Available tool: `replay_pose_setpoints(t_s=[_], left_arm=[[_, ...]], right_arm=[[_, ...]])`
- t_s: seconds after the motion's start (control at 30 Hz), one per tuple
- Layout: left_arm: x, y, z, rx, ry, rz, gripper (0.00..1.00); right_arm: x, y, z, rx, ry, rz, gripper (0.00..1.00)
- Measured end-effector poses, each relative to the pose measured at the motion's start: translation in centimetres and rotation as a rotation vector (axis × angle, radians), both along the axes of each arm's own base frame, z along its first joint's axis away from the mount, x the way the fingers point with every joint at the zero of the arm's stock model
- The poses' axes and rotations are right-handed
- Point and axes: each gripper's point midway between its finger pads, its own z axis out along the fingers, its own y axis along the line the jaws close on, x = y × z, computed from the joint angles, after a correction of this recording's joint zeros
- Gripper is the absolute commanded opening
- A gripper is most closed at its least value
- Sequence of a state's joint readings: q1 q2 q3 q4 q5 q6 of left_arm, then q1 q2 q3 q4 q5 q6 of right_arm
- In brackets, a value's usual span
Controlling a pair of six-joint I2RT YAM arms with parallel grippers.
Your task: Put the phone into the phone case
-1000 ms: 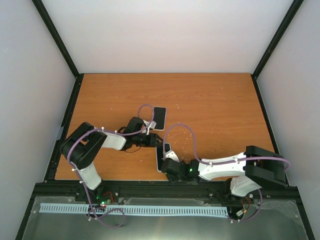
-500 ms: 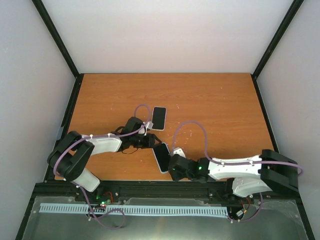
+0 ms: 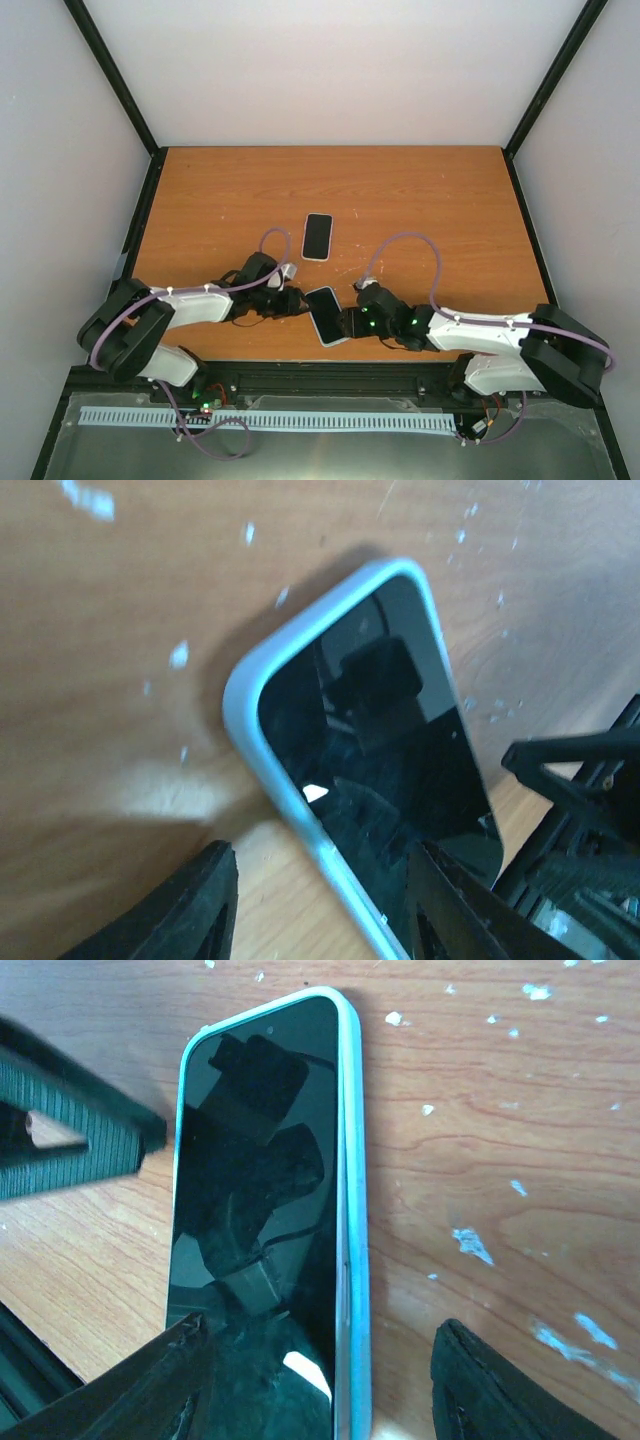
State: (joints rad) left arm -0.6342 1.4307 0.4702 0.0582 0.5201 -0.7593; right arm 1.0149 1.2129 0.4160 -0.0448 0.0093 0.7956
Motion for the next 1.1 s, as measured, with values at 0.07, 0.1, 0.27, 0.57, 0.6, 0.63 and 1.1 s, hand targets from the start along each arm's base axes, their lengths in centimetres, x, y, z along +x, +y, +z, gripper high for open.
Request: replay_pose_setpoints(t_s=[0.07,0.1,0.27,0.57,0.6,0.63,1.1], left_arm=[[-1.1,0.3,-0.5,-0.003,0.027,-0.002,0.44],[-1.3,0.3,-0.5,-0.011,0.029,-0.003,0.44],[-1.9,-0.1,-0.7,-0.047,0.046,-0.005,0.38],[-2.8,-0.6,-0.9,-0.096,0.08,0.0,0.24],[-2.8,-0.5,-1.0,-0.101,0.081,0.002,0.23],[-2.8,-0.6,-1.0,-0.104,0.083,0.003,0.23],[-2.8,-0.1,-1.0,-0.115,0.085,0.048,0.34]], right_arm=[[0.1,0.4,-0.3,0.019,0.021,-0.004,0.63],[0.2,0.7,-0.5,0.029,0.03,-0.008,0.63],[0.9,1.5,-1.4,0.065,0.069,-0.042,0.62],[1.0,3.3,-0.6,0.199,0.117,-0.061,0.58],[1.0,3.5,-0.4,0.215,0.12,-0.063,0.58],[1.0,3.6,0.0,0.236,0.122,-0.063,0.58],[1.6,4.7,1.7,0.445,0.177,-0.132,0.58]])
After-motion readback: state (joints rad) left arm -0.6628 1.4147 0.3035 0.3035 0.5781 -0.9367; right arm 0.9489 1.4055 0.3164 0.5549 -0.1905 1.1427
